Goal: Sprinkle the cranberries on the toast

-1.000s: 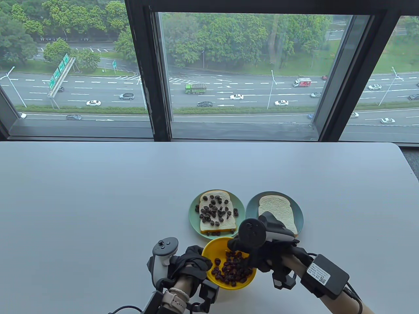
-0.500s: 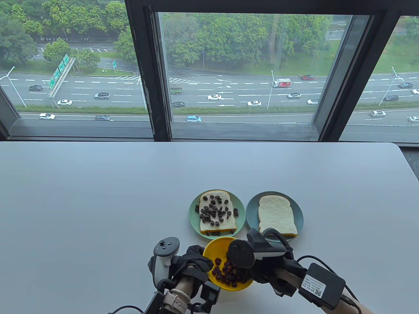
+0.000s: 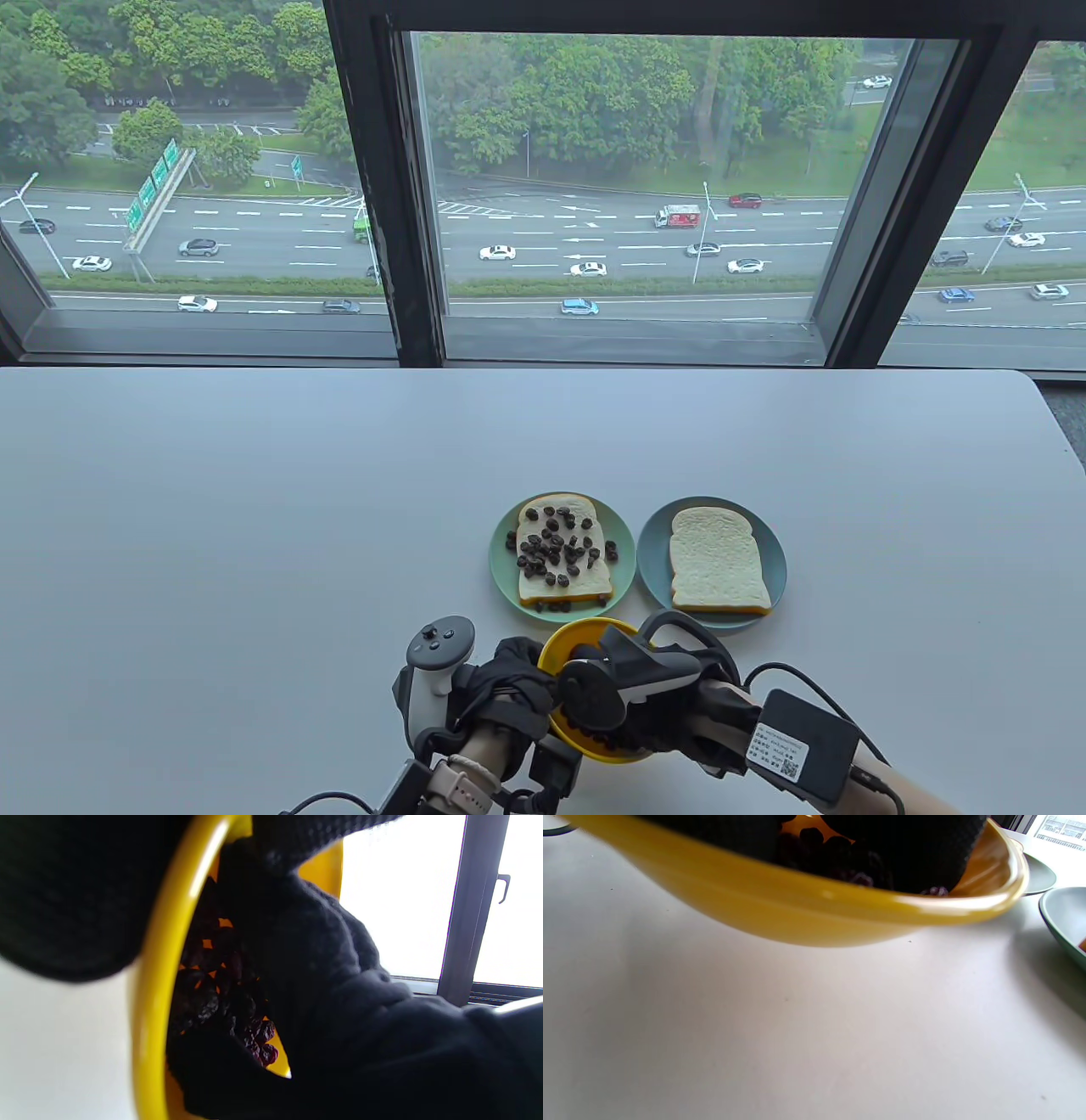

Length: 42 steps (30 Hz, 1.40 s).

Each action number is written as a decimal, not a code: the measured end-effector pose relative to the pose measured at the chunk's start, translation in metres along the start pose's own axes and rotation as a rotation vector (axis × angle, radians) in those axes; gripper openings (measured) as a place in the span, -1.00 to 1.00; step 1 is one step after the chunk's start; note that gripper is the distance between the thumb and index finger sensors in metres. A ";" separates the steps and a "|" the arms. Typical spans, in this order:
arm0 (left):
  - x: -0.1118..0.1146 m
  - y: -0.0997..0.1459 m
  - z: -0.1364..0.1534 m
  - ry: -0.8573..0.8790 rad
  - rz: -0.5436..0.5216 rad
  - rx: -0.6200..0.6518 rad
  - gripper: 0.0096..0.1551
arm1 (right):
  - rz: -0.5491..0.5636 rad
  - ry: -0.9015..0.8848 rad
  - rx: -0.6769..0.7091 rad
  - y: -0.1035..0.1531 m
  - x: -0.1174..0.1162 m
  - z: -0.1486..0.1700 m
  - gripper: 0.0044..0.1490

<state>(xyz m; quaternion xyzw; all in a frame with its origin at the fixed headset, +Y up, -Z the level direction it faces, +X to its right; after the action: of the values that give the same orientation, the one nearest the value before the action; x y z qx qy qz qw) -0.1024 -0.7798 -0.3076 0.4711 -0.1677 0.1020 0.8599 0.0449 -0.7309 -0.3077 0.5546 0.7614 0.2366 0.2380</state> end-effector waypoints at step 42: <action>0.016 -0.015 0.016 0.047 0.118 -0.099 -0.33 | 0.318 -0.373 -0.597 0.009 -0.019 0.222 -0.66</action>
<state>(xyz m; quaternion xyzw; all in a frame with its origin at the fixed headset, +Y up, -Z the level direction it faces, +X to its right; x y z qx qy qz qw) -0.0858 -0.8011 -0.3057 0.4146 -0.1798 0.1550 0.8785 0.1951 -0.7250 -0.4725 0.6057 0.5070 0.3769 0.4838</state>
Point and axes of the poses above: the tracker on the back of each hand, its own z axis roughly to the little-finger side, its own y axis roughly from the fingertips to the wrist, x = y × z, the point moved 1 cm from there along -y, roughly from the wrist to the fingertips, and after that the axes turned 8 degrees about z, right-handed, at the moved point
